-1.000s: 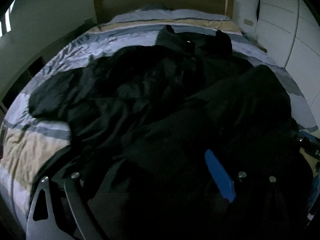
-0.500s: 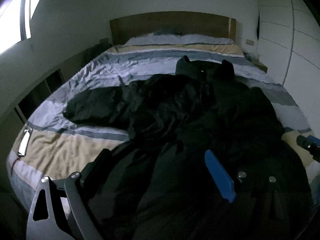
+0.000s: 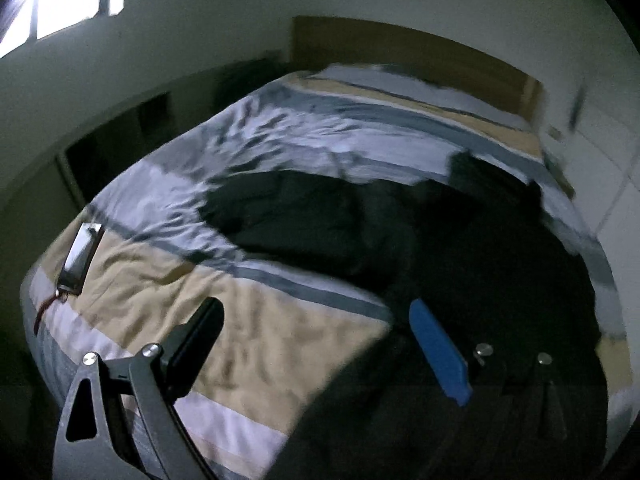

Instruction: Fold large clothes

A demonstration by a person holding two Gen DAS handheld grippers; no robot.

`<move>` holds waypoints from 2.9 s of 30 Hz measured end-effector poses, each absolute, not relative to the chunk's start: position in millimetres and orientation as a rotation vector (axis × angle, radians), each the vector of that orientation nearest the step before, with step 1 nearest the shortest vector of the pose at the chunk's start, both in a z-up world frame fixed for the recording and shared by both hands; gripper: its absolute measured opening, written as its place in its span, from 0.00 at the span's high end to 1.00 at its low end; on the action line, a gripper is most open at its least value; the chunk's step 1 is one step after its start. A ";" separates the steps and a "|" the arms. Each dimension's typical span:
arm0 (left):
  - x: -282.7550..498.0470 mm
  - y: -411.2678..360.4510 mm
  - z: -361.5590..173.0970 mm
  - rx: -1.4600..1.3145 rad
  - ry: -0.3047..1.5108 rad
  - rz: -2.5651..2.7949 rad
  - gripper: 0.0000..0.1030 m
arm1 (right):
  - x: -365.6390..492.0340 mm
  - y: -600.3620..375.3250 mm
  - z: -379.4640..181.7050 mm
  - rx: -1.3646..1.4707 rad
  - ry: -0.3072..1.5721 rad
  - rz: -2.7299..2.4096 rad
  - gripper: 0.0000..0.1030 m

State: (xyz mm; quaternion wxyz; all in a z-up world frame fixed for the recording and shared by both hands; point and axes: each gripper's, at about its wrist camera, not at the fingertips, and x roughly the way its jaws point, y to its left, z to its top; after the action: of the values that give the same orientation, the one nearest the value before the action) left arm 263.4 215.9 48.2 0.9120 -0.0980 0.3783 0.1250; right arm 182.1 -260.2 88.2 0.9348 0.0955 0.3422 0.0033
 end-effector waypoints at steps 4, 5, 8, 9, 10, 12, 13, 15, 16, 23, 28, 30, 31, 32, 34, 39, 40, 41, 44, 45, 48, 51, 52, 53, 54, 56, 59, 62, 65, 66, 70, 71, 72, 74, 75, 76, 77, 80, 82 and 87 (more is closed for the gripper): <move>287.3 274.7 29.2 -0.285 0.812 0.309 0.08 | 196.7 -257.1 88.6 0.181 0.688 -0.003 0.22; 294.0 287.3 22.8 -0.302 0.822 0.321 0.08 | 203.8 -255.5 84.0 0.175 0.697 -0.007 0.22; 318.9 321.2 3.9 -0.342 0.862 0.336 0.08 | 220.0 -254.7 69.3 0.187 0.732 -0.007 0.22; 327.2 330.0 -0.7 -0.347 0.871 0.342 0.08 | 226.7 -255.1 63.0 0.194 0.748 -0.006 0.22; 335.3 339.3 -3.9 -0.354 0.875 0.352 0.08 | 231.2 -255.0 58.3 0.197 0.758 -0.007 0.22; 352.2 362.5 -10.8 -0.418 0.875 0.368 0.08 | 241.4 -254.1 49.2 0.194 0.773 -0.010 0.22; 361.9 377.2 -18.1 -0.482 0.876 0.361 0.08 | 245.6 -253.5 45.8 0.194 0.778 -0.012 0.22; 374.4 393.9 -33.9 -0.569 0.882 0.354 0.08 | 254.5 -254.7 37.6 0.203 0.790 -0.015 0.22; 381.8 402.3 -46.4 -0.623 0.886 0.351 0.08 | 257.7 -255.1 34.0 0.208 0.795 -0.018 0.22; 416.6 429.7 -112.2 -0.903 0.841 0.322 0.10 | 276.8 -261.3 18.1 0.203 0.822 -0.046 0.22; 437.9 437.9 -140.1 -0.970 0.839 0.339 0.10 | 282.9 -268.4 15.3 0.176 0.821 -0.081 0.22; 442.5 441.4 -148.8 -1.011 0.825 0.333 0.10 | 283.9 -270.8 14.3 0.172 0.821 -0.090 0.22; 444.5 441.1 -151.2 -1.031 0.810 0.324 0.10 | 284.5 -271.0 14.3 0.168 0.821 -0.093 0.22; 446.4 440.5 -151.6 -1.035 0.802 0.315 0.10 | 284.5 -270.6 13.9 0.157 0.822 -0.097 0.22; 452.9 436.0 -148.5 -1.016 0.792 0.285 0.20 | 285.0 -270.1 13.1 0.147 0.824 -0.095 0.22; 460.6 429.3 -144.2 -1.010 0.785 0.253 0.64 | 285.5 -265.2 13.8 0.131 0.823 -0.086 0.22; 460.7 427.6 -142.1 -1.003 0.783 0.252 0.71 | 285.0 -263.8 14.6 0.128 0.821 -0.083 0.22; 462.2 424.8 -138.7 -0.984 0.784 0.251 0.74 | 283.7 -262.4 16.4 0.122 0.819 -0.079 0.22; 463.0 416.4 -128.2 -0.936 0.779 0.245 0.89 | 280.3 -259.4 22.3 0.103 0.807 -0.078 0.22; 464.7 412.5 -122.9 -0.911 0.776 0.245 0.92 | 279.1 -258.9 24.3 0.099 0.803 -0.078 0.22; 462.8 400.8 -105.0 -0.866 0.760 0.229 0.94 | 274.6 -259.8 30.4 0.114 0.791 -0.072 0.22; 457.6 387.7 -85.9 -0.833 0.746 0.199 0.94 | 267.7 -261.4 37.0 0.124 0.779 -0.069 0.22; 455.3 383.2 -79.0 -0.822 0.741 0.191 0.94 | 264.9 -261.7 39.9 0.122 0.775 -0.068 0.22; 452.2 379.3 -72.9 -0.812 0.737 0.185 0.94 | 261.8 -262.9 43.1 0.123 0.770 -0.067 0.22; 450.6 374.5 -65.3 -0.801 0.731 0.177 0.94 | 259.8 -263.5 45.6 0.124 0.765 -0.066 0.22; 444.9 364.1 -50.4 -0.778 0.721 0.165 0.94 | 252.3 -265.8 52.5 0.127 0.750 -0.068 0.22; 438.1 347.6 -24.5 -0.746 0.702 0.140 0.94 | 241.1 -272.3 62.4 0.138 0.734 -0.066 0.22; 429.5 330.3 2.6 -0.716 0.682 0.116 0.94 | 229.5 -279.5 71.0 0.137 0.725 -0.070 0.22; 426.9 308.1 28.0 -0.674 0.672 0.094 0.94 | 217.6 -286.0 80.8 0.145 0.703 -0.068 0.22; 425.9 297.5 36.9 -0.651 0.670 0.085 0.94 | 213.9 -288.2 84.4 0.145 0.696 -0.069 0.22; 421.0 249.6 65.0 -0.575 0.671 0.031 0.94 | 199.2 -296.4 97.0 0.139 0.665 -0.064 0.22; 420.1 236.5 70.8 -0.555 0.672 0.017 0.94 | 194.8 -298.8 99.6 0.141 0.658 -0.060 0.22; 419.0 223.0 76.1 -0.535 0.673 0.003 0.94 | 191.4 -301.5 101.3 0.144 0.652 -0.058 0.22; 417.4 198.3 84.0 -0.508 0.676 -0.021 0.94 | 182.9 -307.7 105.3 0.151 0.639 -0.057 0.22; 417.2 185.3 87.8 -0.495 0.678 -0.033 0.94 | 180.7 -310.5 106.5 0.154 0.635 -0.057 0.22; 416.1 175.1 89.7 -0.483 0.680 -0.042 0.94 | 176.8 -314.5 107.8 0.162 0.630 -0.058 0.22; 414.9 163.8 91.9 -0.468 0.683 -0.051 0.94 | 173.4 -318.3 108.5 0.171 0.626 -0.058 0.22; 409.6 134.0 91.3 -0.424 0.697 -0.070 0.94 | 163.3 -327.9 110.1 0.184 0.617 -0.061 0.22; 404.9 114.4 86.6 -0.380 0.712 -0.080 0.94 | 158.3 -333.8 109.4 0.194 0.612 -0.065 0.22; 395.1 64.1 58.3 -0.297 0.779 -0.115 0.94 | 150.7 -344.8 104.0 0.227 0.615 -0.080 0.22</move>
State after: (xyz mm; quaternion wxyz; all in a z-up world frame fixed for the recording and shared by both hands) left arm 395.1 64.1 58.3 0.9127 -0.1439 0.3782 -0.0559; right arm 150.7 -344.8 104.0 0.9460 0.1114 0.3019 -0.0393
